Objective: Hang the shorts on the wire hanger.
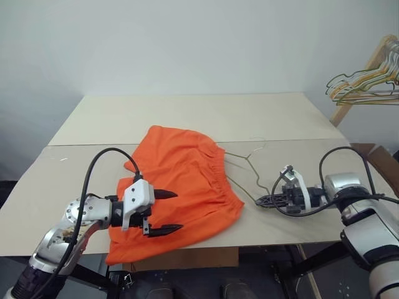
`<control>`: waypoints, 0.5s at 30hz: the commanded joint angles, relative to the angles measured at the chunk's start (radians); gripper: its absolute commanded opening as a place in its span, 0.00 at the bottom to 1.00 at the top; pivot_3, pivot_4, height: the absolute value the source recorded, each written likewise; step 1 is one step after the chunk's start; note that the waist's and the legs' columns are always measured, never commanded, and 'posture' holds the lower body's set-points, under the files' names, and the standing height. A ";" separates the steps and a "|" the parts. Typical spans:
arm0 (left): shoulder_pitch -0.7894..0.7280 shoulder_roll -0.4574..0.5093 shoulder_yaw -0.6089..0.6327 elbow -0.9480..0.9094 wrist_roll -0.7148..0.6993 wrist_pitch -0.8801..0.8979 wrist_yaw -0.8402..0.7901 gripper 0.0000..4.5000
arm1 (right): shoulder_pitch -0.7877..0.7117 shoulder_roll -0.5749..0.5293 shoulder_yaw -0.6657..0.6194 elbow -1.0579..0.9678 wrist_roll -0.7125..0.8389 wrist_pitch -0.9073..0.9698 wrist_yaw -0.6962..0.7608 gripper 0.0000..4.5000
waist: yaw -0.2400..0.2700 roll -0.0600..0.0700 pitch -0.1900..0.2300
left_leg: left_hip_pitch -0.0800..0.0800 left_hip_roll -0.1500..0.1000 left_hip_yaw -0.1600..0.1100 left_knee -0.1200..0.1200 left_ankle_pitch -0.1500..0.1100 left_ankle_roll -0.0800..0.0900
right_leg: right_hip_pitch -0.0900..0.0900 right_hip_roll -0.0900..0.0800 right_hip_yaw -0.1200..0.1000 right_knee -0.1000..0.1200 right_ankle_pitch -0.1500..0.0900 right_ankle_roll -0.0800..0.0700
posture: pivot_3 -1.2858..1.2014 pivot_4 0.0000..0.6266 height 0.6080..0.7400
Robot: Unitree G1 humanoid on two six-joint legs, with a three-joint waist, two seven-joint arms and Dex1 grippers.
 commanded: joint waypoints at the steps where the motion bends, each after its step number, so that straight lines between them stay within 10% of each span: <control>1: -0.025 -0.005 -0.008 -0.005 0.011 -0.009 0.003 0.98 | -0.059 0.038 -0.092 0.091 -0.065 -0.038 0.057 0.00 | 0.000 0.000 0.000 | 0.000 0.000 0.000 0.000 0.000 0.000 | 0.000 0.000 0.000 0.000 0.000 0.000 | 0.52 0.00 1.00; 15: -0.027 -0.026 -0.031 0.005 0.042 -0.018 0.014 0.98 | -0.092 0.105 -0.233 0.151 -0.168 -0.032 0.025 0.00 | -0.004 0.000 0.000 | 0.000 0.000 0.000 0.000 0.000 0.000 | 0.000 0.000 0.000 0.001 0.000 0.000 | 0.52 0.00 1.00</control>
